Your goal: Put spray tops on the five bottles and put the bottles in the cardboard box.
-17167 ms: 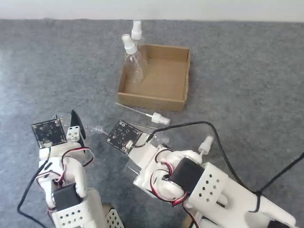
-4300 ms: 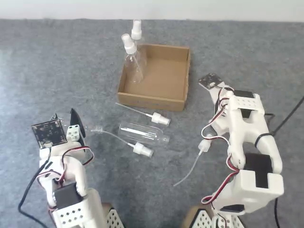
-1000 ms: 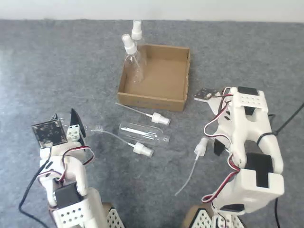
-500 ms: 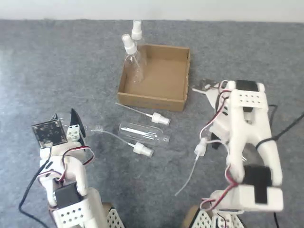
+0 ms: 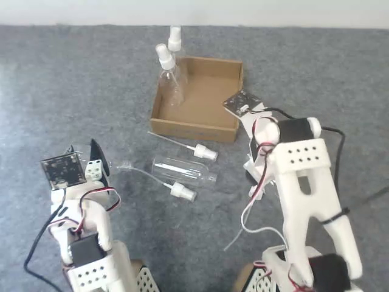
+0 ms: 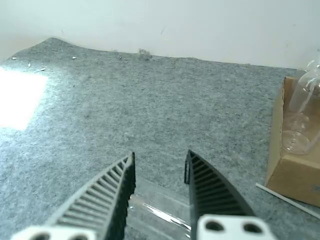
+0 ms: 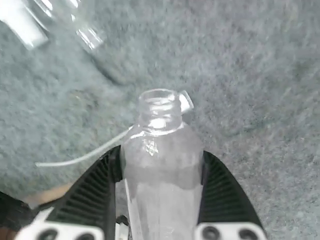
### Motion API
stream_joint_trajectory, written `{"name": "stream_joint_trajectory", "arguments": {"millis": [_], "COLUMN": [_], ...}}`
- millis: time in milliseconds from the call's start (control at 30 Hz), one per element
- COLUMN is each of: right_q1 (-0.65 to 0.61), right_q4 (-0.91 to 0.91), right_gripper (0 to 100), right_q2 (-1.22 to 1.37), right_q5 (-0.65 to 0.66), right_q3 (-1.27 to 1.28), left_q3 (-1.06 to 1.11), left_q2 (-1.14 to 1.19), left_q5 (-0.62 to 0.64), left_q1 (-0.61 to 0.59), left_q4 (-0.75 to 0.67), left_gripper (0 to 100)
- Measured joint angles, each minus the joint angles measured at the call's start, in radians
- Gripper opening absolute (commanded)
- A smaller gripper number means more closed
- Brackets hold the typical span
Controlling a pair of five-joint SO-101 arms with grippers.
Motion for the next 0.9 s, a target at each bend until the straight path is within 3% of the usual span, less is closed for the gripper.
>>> {"name": "stream_joint_trajectory", "arguments": {"millis": [467,900], "right_q1": [-0.143,-0.149], "right_q4": [-0.112,-0.261], "right_gripper": [4.8,4.8], "right_q2": [-0.137,-0.315], "right_q5": [-0.152,-0.206], "right_q3": [0.094,0.284], "left_q3": [0.000,0.000], "left_q2": [0.000,0.000], "left_q5": [0.000,0.000], "left_q1": [0.000,0.000], "left_q4": [0.000,0.000], "left_gripper": [15,15]}}
